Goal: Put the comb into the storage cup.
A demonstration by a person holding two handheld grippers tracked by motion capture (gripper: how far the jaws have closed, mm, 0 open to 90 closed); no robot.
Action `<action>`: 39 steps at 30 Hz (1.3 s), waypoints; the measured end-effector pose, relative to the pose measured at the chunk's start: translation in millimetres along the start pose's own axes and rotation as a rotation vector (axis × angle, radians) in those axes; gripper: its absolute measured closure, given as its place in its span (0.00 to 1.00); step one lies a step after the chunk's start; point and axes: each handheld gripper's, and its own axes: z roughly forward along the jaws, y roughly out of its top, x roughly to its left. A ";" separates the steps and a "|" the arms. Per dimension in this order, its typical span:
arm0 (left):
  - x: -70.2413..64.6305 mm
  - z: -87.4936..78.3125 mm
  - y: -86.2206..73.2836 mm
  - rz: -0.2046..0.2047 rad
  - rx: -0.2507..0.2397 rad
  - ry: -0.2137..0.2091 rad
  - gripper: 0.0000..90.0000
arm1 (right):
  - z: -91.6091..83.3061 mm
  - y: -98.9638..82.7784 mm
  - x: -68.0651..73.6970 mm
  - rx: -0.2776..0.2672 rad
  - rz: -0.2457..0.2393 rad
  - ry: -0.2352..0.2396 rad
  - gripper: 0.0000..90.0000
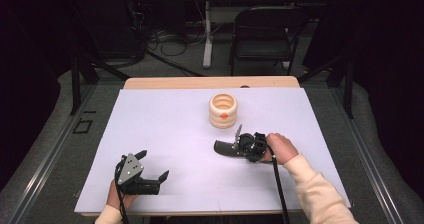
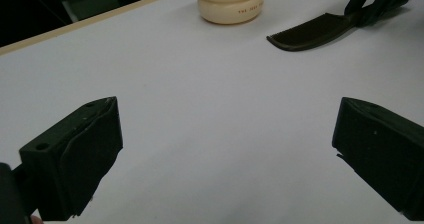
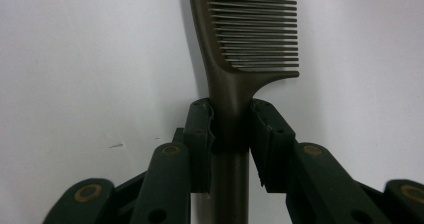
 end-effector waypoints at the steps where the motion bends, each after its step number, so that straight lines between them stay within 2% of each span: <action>1: -0.3 0.4 -0.1 -0.002 -0.001 -0.002 0.00 | 0.2 -0.5 0.2 -0.008 -0.001 -0.006 0.80; 12: 0.2 -0.2 -0.2 -0.001 0.000 -0.002 0.00 | -2.2 -4.4 -1.6 -0.024 0.013 -0.024 0.80; 23: 0.2 -0.3 -0.2 0.000 -0.001 -0.001 0.00 | -12.1 -9.7 0.0 -0.054 0.028 -0.028 0.80; 39: 0.4 -0.3 -0.3 -0.002 0.000 0.002 0.00 | -26.7 -18.7 -0.1 -0.123 0.058 -0.040 0.80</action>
